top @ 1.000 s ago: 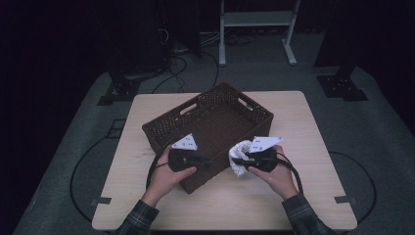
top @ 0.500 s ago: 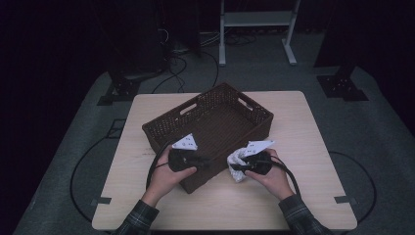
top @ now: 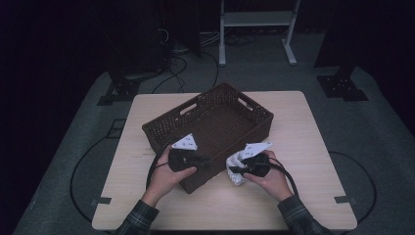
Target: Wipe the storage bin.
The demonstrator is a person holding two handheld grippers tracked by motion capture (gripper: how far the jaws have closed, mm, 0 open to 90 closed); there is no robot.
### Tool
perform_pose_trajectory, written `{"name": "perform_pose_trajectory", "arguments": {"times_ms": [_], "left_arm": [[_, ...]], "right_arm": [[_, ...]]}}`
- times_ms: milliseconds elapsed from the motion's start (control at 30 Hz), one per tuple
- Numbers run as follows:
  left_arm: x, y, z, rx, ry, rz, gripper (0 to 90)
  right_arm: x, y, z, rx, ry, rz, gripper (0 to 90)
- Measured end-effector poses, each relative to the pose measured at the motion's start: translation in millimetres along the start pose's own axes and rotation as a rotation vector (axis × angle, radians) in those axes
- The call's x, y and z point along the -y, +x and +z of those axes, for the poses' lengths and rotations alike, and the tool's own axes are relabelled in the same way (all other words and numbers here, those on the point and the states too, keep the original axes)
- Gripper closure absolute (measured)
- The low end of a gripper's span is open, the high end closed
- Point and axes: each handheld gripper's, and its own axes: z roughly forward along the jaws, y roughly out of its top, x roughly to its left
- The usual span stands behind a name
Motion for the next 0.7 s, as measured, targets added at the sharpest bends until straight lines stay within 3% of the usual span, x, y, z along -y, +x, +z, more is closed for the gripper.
{"name": "perform_pose_trajectory", "arguments": {"times_ms": [133, 433, 700], "left_arm": [[0.0, 0.0, 0.0, 0.0, 0.0, 0.0, 75.0], [0.0, -0.2, 0.0, 0.0, 0.0, -0.002, 75.0], [-0.1, -0.1, 0.0, 0.0, 0.001, 0.001, 75.0]], "right_arm": [[-11.2, 7.1, -11.1, -0.011, -0.056, -0.023, 76.0], [-27.0, 20.7, -24.9, -0.015, -0.122, -0.061, 76.0], [-22.5, 19.0, -13.8, -0.032, -0.09, -0.053, 76.2]]}}
